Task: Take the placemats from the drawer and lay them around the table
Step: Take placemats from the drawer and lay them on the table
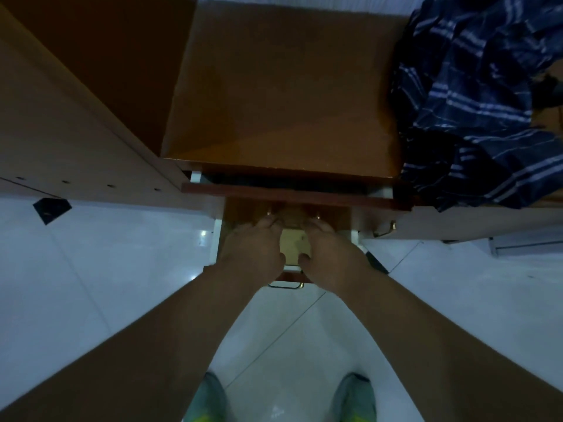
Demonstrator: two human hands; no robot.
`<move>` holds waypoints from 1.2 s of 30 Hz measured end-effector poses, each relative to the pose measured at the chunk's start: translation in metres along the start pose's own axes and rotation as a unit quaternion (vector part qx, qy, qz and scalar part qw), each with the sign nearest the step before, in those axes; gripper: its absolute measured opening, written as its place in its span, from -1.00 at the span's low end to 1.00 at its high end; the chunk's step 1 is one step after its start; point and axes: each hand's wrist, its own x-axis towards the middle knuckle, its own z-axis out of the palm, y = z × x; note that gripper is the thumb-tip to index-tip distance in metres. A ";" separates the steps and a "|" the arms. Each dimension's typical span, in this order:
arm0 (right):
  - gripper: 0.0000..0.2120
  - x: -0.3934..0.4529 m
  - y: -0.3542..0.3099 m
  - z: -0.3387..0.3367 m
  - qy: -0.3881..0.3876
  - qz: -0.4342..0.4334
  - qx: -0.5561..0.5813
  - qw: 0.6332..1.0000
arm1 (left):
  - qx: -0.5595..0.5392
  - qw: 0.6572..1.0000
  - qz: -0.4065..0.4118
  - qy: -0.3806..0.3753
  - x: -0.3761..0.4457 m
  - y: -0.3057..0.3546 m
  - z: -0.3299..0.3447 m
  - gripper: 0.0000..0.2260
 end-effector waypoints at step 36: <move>-0.27 0.019 0.011 -0.022 -0.088 0.229 0.031 0.969 | -0.099 0.965 -0.195 -0.143 0.005 -0.041 -0.031 -0.36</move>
